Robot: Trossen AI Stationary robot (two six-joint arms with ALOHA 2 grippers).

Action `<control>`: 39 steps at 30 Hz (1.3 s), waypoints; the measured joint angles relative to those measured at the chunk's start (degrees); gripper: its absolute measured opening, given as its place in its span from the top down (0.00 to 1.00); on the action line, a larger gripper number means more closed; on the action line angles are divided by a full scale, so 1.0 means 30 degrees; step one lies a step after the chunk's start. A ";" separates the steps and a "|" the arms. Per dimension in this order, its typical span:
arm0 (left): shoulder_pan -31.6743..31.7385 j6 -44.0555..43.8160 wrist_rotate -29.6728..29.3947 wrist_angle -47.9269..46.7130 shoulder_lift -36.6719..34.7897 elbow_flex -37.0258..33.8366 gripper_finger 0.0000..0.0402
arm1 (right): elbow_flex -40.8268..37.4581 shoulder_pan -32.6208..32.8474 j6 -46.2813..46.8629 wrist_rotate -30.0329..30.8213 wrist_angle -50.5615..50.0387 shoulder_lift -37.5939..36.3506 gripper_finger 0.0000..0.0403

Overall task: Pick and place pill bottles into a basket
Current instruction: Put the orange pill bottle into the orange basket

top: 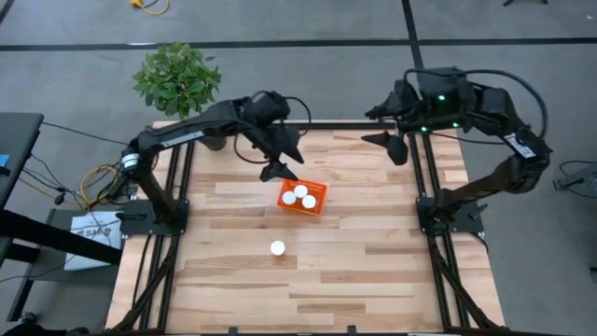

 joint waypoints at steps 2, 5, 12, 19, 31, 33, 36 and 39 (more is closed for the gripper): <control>-0.0026 -0.0608 -0.0276 0.0347 -0.0664 0.0000 0.24 | -0.1009 0.0192 0.0129 -0.0084 0.1122 -0.0761 0.26; -0.0084 -0.1337 -0.0511 0.0899 -0.1599 0.0000 0.24 | -0.3438 0.0163 0.0766 -0.0094 0.2902 -0.2155 0.26; -0.0732 -0.3300 -0.2841 0.1853 -0.4028 -0.0528 0.24 | -0.9965 0.0048 0.3283 -0.0069 0.7172 -0.5799 0.26; -0.1624 -0.8021 -0.6219 0.7895 -0.9375 -0.7086 0.24 | -1.3594 0.0598 0.5516 -0.0058 0.9900 -0.8378 0.26; -0.1993 -0.8517 -0.8901 1.2497 -1.5359 -1.6983 0.24 | -1.4375 0.0866 1.1614 -0.0080 0.9662 -0.8033 0.26; -0.1925 -0.7338 -0.9079 1.2433 -1.5321 -1.7668 0.24 | -1.4375 0.0862 1.2197 -0.0079 0.9665 -0.7596 0.26; -0.1945 -0.6377 -0.9117 1.2753 -1.4948 -1.8023 0.24 | -1.4375 0.0906 1.3169 -0.0105 0.9571 -0.6844 0.26; -0.1953 -0.7611 -0.8567 1.3171 -1.4487 -1.8054 0.24 | -1.4375 0.1302 1.2798 0.0688 0.9547 -0.6320 0.26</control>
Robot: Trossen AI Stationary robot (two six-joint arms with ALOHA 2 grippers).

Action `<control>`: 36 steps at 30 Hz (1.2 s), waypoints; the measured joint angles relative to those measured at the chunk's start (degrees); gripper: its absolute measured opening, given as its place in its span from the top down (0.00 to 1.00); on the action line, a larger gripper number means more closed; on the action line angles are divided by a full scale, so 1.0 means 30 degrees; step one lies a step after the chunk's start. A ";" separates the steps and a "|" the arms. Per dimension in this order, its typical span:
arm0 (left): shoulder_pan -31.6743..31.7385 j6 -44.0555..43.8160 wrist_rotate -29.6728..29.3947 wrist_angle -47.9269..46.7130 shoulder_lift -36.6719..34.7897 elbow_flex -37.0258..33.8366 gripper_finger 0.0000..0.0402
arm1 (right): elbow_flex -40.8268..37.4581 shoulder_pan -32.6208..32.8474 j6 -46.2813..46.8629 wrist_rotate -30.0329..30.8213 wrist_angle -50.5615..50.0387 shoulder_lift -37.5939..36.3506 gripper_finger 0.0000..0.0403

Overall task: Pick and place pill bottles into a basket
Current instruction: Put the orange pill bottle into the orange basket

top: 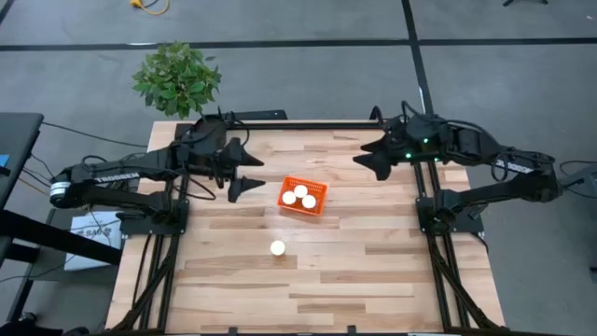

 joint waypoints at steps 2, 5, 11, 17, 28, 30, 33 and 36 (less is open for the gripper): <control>-0.0032 0.0044 0.1024 0.0371 0.0100 0.0000 0.24 | 0.0000 0.0570 -0.0563 0.1323 -0.0035 0.0216 0.26; -0.0370 0.0327 0.1641 0.0683 0.0097 0.0000 0.24 | 0.0000 0.1371 -0.1120 0.3456 -0.0114 0.0435 0.26; -0.1683 0.0855 0.1730 -0.0665 0.0107 0.0000 0.24 | 0.0000 0.2835 -0.1187 0.4845 -0.0221 0.0451 0.26; -0.3884 0.1080 -0.0371 -0.1172 0.0107 0.0000 0.24 | 0.0000 0.4364 -0.1919 0.6714 -0.0478 0.0465 0.26; -0.5439 -0.0060 -0.2614 -0.2501 0.0157 0.0000 0.24 | 0.0000 0.6124 -0.2357 0.7666 -0.2646 0.0432 0.26; -0.5558 -0.0553 -0.2990 -0.2588 0.0502 0.0010 0.24 | 0.0000 0.6494 -0.2342 0.7791 -0.3085 0.0432 0.26; -0.5912 -0.1284 -0.3005 -0.2971 0.1167 0.0015 0.24 | 0.0000 0.6892 -0.2327 0.7793 -0.3666 0.0432 0.26; -0.6536 -0.1591 -0.2749 -0.3039 0.2279 0.0015 0.24 | 0.0000 0.7209 -0.2291 0.7801 -0.4196 0.0432 0.26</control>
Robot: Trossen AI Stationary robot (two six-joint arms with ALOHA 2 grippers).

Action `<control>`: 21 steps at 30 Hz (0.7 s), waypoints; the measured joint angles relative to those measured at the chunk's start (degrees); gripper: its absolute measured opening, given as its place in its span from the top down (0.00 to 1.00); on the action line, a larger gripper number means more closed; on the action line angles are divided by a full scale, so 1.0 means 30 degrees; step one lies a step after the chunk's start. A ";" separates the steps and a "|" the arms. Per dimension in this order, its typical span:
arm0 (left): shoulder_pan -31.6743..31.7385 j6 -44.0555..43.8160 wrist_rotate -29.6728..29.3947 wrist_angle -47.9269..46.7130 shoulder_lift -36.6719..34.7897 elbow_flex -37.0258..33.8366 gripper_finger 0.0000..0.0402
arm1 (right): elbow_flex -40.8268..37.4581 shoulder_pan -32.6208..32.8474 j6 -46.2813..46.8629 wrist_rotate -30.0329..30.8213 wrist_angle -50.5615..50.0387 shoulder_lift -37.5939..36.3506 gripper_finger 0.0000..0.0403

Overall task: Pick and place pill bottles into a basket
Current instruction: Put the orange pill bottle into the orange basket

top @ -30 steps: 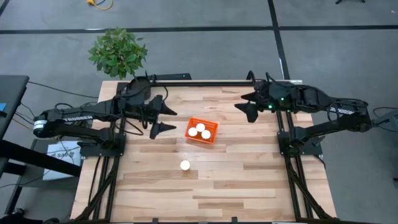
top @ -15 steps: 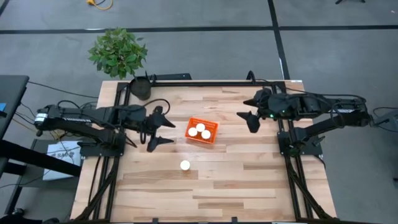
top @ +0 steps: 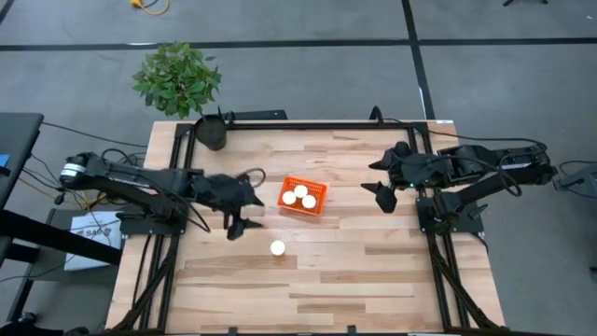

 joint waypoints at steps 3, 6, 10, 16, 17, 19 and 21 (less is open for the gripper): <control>-0.0580 -0.0006 0.0631 0.0021 0.1198 0.0000 0.24 | 0.0000 0.0254 -0.0007 0.0061 -0.0209 0.0000 0.26; -0.1058 -0.0129 0.1497 -0.0004 0.2449 0.0071 0.24 | 0.0001 0.0538 0.0000 0.0294 -0.0303 0.0000 0.26; -0.1755 -0.0152 0.2330 0.0002 0.4200 0.0743 0.24 | 0.0007 0.0921 0.0003 0.1096 -0.0935 0.0000 0.26; -0.2438 0.1366 0.2470 -0.1098 0.6997 0.2685 0.24 | 0.0015 0.0972 -0.0070 0.2132 -0.1856 0.0244 0.26; -0.2440 0.1727 0.2571 -0.1385 0.7326 0.3054 0.24 | 0.0015 0.0971 -0.0226 0.2295 -0.1971 0.0301 0.26; -0.2426 0.2611 0.2562 -0.1808 0.7844 0.3680 0.24 | 0.0011 0.0971 -0.0503 0.2828 -0.2108 0.0302 0.26; -0.2419 0.3578 0.2434 -0.2653 0.8265 0.4202 0.24 | 0.0029 0.0971 -0.0671 0.3428 -0.2112 0.0430 0.26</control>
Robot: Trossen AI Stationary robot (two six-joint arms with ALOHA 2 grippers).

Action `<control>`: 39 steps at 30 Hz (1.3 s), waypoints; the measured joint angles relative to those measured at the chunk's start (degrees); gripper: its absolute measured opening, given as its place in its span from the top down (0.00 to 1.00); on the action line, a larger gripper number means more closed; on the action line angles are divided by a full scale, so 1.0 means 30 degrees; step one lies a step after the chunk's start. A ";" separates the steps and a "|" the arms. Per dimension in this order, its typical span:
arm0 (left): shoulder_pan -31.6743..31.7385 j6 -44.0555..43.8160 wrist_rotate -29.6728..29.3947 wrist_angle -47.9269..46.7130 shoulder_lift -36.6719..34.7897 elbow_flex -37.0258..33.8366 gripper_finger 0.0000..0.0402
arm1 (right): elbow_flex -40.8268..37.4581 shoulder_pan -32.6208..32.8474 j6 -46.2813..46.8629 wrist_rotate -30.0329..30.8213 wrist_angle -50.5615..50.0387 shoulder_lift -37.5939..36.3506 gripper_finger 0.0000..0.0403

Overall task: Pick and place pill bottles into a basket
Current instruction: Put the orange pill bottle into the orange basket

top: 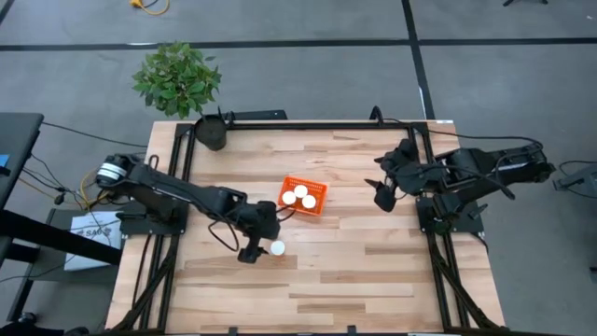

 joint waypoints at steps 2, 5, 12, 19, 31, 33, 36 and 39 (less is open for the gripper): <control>-0.0007 0.0823 -0.0285 -0.0764 0.0480 0.0527 0.24 | -0.0022 0.0000 -0.0283 0.0369 -0.0043 0.0141 0.26; -0.0007 0.1501 -0.0599 -0.2021 0.1427 0.1303 0.24 | 0.0015 0.0000 -0.0327 0.1323 -0.0009 0.0386 0.26; -0.0186 0.3044 -0.1166 -0.2268 0.2696 0.2274 0.24 | -0.0012 0.0015 -0.0334 0.2154 -0.0051 0.0954 0.26; -0.0268 0.4565 -0.1774 -0.2345 0.2728 0.2581 0.24 | 0.0003 0.0131 -0.0334 0.2641 -0.0259 0.1463 0.26; -0.0376 0.4948 -0.1613 -0.2040 0.2990 0.2640 0.24 | -0.0015 0.0155 -0.0486 0.2480 -0.0291 0.1940 0.26; -0.0238 0.4948 -0.1530 -0.2138 0.2990 0.2640 0.24 | -0.0015 0.0279 -0.0432 0.2488 -0.0290 0.1931 0.26; 0.0035 0.4948 -0.1324 -0.2300 0.2997 0.2640 0.24 | -0.0015 0.0441 -0.0341 0.2488 -0.0156 0.1932 0.26; 0.0295 0.4948 -0.0999 -0.2678 0.2997 0.2640 0.24 | -0.0015 0.0693 -0.0200 0.2491 -0.0140 0.1938 0.26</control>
